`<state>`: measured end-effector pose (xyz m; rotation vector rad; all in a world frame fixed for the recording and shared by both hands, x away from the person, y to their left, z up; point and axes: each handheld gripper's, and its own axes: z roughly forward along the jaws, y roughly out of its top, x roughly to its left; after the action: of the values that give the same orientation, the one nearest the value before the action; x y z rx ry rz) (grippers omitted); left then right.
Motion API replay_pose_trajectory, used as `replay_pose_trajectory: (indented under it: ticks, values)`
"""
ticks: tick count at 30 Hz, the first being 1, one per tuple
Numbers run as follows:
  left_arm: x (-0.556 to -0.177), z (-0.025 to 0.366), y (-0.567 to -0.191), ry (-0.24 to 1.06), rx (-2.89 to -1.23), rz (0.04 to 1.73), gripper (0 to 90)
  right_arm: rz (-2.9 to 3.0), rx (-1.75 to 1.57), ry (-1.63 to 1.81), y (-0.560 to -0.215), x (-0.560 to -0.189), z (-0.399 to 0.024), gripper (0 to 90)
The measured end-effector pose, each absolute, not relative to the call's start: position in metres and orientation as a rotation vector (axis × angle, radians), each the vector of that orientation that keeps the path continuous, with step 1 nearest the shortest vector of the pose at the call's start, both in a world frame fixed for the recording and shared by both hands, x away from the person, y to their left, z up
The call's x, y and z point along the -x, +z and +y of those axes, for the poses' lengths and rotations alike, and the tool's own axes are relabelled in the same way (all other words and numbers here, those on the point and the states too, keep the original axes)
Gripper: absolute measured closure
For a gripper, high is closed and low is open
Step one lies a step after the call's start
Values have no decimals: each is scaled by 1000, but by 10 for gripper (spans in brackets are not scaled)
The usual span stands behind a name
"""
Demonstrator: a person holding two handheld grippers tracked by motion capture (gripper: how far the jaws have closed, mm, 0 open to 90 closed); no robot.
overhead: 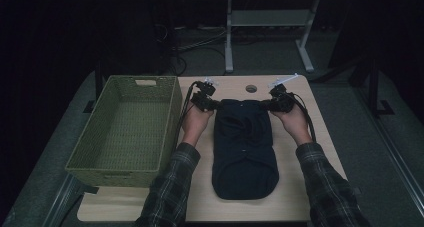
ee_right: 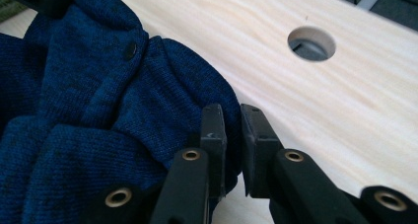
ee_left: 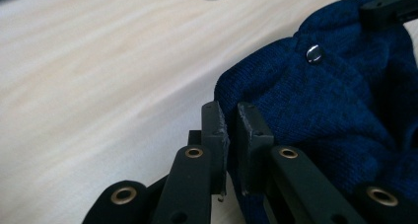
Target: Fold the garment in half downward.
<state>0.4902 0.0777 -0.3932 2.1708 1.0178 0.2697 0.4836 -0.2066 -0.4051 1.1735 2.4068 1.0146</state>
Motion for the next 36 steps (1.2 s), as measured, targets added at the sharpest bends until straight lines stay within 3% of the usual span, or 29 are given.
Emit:
replay_pose_trajectory:
  ticks: [15, 28, 36]
  values:
    - [-475, 80, -337, 402, -2137, 933, 836, 2309, -1078, 1087, -352, -471, -208, 813]
    - [-431, 80, -339, 468, -2132, 869, 836, 2300, -1019, 1138, -356, -430, -208, 811]
    - [-406, 83, -345, 432, -2124, 856, 836, 2337, -1000, 1162, -368, -404, -210, 810]
